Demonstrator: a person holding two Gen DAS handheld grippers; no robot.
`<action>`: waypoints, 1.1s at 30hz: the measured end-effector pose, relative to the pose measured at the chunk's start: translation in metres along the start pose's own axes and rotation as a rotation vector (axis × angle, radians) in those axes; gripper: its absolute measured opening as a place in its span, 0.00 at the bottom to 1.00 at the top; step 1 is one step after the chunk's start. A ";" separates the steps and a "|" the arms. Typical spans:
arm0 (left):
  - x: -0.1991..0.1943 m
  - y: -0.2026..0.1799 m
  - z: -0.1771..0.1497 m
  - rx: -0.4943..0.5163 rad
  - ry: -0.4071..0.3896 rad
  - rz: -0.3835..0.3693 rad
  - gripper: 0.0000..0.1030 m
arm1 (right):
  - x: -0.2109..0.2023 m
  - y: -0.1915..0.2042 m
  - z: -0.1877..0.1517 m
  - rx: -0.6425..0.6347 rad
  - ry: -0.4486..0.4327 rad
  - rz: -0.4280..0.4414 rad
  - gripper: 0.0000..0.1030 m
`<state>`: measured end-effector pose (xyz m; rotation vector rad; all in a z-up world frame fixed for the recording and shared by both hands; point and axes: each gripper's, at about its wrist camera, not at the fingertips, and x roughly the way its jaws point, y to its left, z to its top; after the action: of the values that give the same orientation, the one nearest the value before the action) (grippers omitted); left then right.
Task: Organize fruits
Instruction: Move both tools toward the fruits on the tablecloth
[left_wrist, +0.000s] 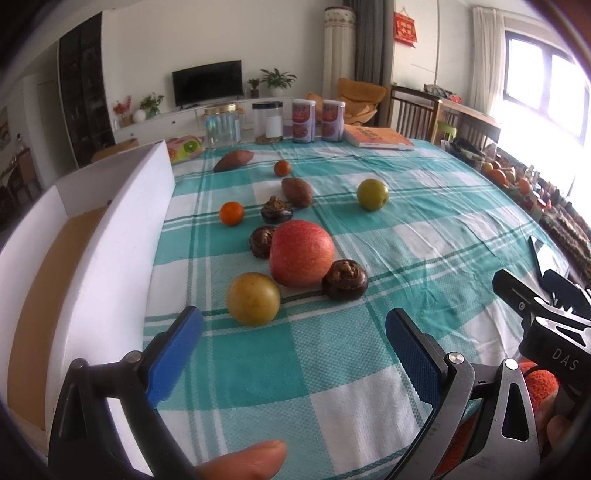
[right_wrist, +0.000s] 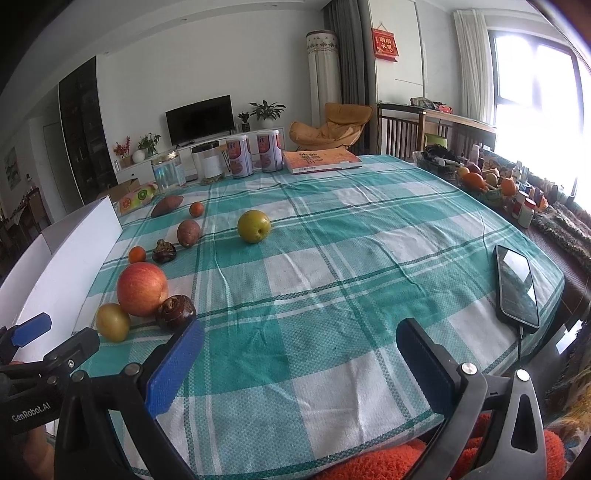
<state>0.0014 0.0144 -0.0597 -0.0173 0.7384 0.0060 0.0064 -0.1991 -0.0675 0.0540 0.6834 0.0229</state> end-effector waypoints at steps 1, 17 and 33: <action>0.001 -0.001 -0.001 0.004 0.003 -0.003 0.97 | 0.000 0.000 0.000 -0.002 0.000 -0.001 1.00; 0.006 -0.010 -0.006 0.010 0.050 -0.009 0.97 | 0.003 -0.003 -0.001 0.022 0.011 0.005 1.00; 0.016 -0.009 -0.012 0.038 0.112 0.007 0.97 | 0.005 0.000 -0.001 0.015 0.016 0.000 1.00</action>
<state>0.0059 0.0050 -0.0791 0.0210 0.8503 -0.0027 0.0093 -0.1991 -0.0718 0.0687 0.6995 0.0183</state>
